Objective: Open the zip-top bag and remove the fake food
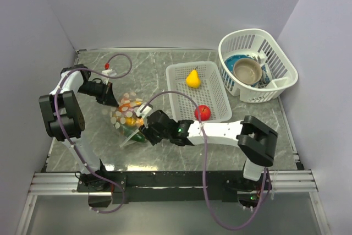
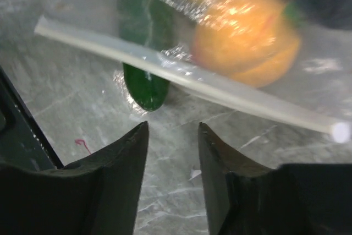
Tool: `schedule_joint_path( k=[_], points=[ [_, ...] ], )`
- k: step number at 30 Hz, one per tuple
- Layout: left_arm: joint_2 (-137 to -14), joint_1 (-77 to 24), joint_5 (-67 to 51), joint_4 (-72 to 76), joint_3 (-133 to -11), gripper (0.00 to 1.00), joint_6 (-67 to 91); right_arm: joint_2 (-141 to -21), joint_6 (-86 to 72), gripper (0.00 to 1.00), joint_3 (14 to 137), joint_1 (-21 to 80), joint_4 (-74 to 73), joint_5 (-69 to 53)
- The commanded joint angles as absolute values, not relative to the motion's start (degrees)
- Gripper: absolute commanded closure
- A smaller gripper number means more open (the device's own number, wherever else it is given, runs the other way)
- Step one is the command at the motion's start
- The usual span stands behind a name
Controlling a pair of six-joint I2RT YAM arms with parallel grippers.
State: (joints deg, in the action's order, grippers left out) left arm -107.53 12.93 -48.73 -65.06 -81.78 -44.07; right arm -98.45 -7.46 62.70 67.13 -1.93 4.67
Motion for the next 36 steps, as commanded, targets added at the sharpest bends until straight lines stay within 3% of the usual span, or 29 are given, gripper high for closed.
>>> schedule_joint_path(
  k=[1,4,6,17,22,25,32,36],
  points=[
    [-107.5,12.9,-47.8,-64.2,-82.9,0.99,-43.7,-99.2,-5.9,0.45,66.0,67.1,1.4,0.2],
    [-107.8,12.7,-47.7,-64.6,-83.1,0.99,-43.9,-100.1,-5.5,0.32,66.5,67.0,2.5,0.2],
    [-107.8,12.7,-47.6,-64.5,-83.1,0.99,-43.9,-101.0,-5.4,0.18,68.2,67.0,2.6,0.3],
    [-106.4,12.7,-46.2,-64.1,-81.7,0.99,-44.2,-113.2,-5.4,0.20,77.9,67.1,1.7,0.3],
    [-106.6,12.7,-46.5,-64.2,-81.7,0.99,-44.4,-115.0,-5.8,0.27,75.9,67.0,2.4,0.2],
    [-107.0,12.7,-46.9,-64.6,-82.1,0.99,-44.3,-114.4,-6.3,0.37,74.6,66.9,2.6,0.9],
    [-107.3,12.7,-46.4,-64.5,-83.3,0.99,-44.0,-104.8,-7.6,0.90,67.7,66.8,4.0,5.4],
    [-108.2,12.7,-46.8,-64.1,-83.8,0.99,-43.4,-98.4,-9.1,0.92,63.2,66.7,2.4,7.8]
  ],
)
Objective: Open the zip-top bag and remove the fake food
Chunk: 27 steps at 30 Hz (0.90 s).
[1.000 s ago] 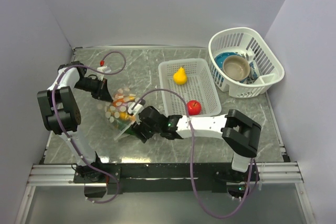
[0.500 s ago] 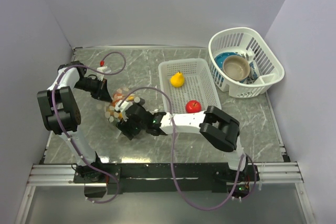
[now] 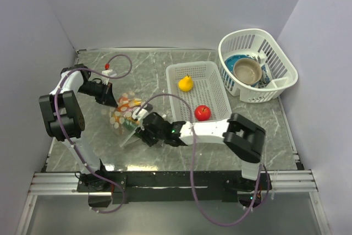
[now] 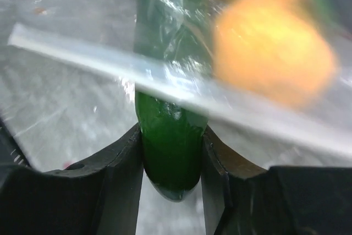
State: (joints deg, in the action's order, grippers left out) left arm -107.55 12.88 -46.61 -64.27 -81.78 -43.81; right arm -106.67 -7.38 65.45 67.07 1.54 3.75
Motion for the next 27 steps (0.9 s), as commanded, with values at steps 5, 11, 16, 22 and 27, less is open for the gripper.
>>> schedule_joint_path(
  k=[5,11,16,22,27],
  points=[
    [-108.3,12.7,-46.4,-62.6,-84.1,0.99,-42.0,-90.0,-11.0,0.91,57.6,66.7,-3.7,10.4],
    [-109.1,12.7,-46.6,-61.7,-85.3,0.99,-40.4,-81.7,-14.2,0.93,51.8,65.8,-11.7,12.4],
    [-109.5,12.7,-46.1,-60.5,-84.6,0.99,-39.8,-73.8,-19.3,0.96,48.3,65.6,-15.5,14.0],
    [-109.7,12.2,-46.1,-60.9,-84.3,0.99,-40.3,-64.7,-21.5,1.00,47.6,63.5,-14.7,24.0],
    [-108.9,12.1,-46.3,-60.0,-83.4,0.99,-39.3,-69.3,-22.5,1.00,51.8,49.1,-9.5,25.4]
  ],
)
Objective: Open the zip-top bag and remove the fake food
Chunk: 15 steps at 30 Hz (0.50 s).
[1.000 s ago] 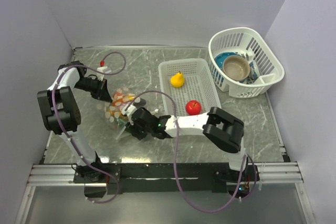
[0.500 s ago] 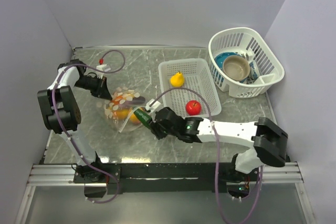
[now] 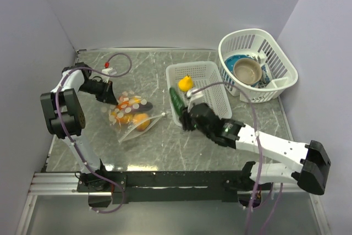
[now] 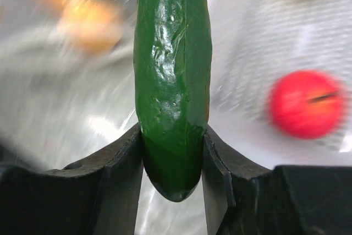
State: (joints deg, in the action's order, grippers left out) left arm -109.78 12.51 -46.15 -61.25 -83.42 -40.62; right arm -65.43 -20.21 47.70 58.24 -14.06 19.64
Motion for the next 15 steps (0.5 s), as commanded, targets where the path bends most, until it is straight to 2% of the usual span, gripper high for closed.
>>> schedule_joint_path(
  k=[1,5,6,7,8,9,15],
  points=[
    [-108.7,12.1,-46.1,-59.6,-83.2,0.99,-38.9,-71.3,-23.2,1.00,52.8,47.4,-9.7,26.6],
    [-107.6,12.1,-45.4,-58.5,-82.2,0.99,-38.4,-80.2,-26.9,1.00,60.0,41.1,-11.9,28.7],
    [-107.2,12.0,-45.6,-58.3,-81.8,0.99,-38.4,-82.9,-27.2,0.87,60.9,39.3,-12.1,27.4],
    [-107.2,12.0,-45.8,-58.4,-81.7,0.99,-38.4,-83.7,-27.7,0.65,61.5,38.5,-12.4,26.2],
    [-107.4,12.0,-46.1,-58.5,-81.9,0.99,-38.5,-84.3,-28.6,0.07,62.2,38.1,-12.3,25.1],
    [-107.5,12.1,-46.3,-58.8,-82.0,0.99,-38.8,-84.7,-28.4,0.00,62.2,37.9,-12.0,23.0],
    [-107.8,12.0,-47.0,-58.5,-81.6,0.99,-38.7,-83.7,-22.9,0.00,63.2,40.9,-11.0,19.9]
  ],
)
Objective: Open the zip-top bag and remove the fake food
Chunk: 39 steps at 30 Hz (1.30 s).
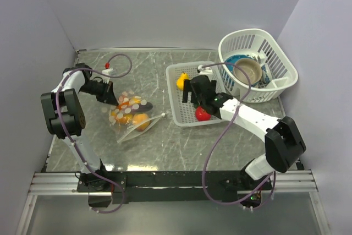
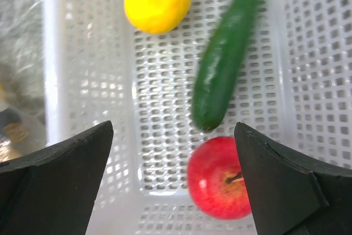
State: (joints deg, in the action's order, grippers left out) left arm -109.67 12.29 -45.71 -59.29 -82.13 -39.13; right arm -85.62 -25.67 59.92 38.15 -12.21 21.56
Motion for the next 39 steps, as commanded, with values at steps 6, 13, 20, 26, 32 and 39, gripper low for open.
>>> schedule_joint_path(
  k=[6,13,20,26,32,39],
  points=[
    [-108.4,12.2,-46.4,-57.8,-82.0,0.99,-37.8,-84.5,-12.2,0.06,65.6,59.1,-8.6,24.0],
    [-107.9,12.2,-45.3,-55.8,-81.8,0.99,-35.5,-88.6,-11.6,0.26,65.1,65.1,-4.1,10.6],
    [-107.7,12.3,-45.4,-56.0,-82.4,0.99,-34.9,-100.0,-11.2,0.23,71.4,65.3,-5.3,4.2],
    [-106.6,12.3,-44.3,-56.4,-81.7,0.99,-35.5,-106.2,-11.1,0.18,77.1,65.2,-6.1,1.8],
    [-106.8,12.4,-44.7,-57.5,-82.2,0.99,-36.3,-109.1,-12.1,0.00,79.4,64.1,-4.7,8.2],
    [-106.6,12.4,-44.7,-58.8,-82.2,0.99,-37.6,-114.5,-12.7,0.00,85.1,63.5,-5.1,23.2]
  ],
)
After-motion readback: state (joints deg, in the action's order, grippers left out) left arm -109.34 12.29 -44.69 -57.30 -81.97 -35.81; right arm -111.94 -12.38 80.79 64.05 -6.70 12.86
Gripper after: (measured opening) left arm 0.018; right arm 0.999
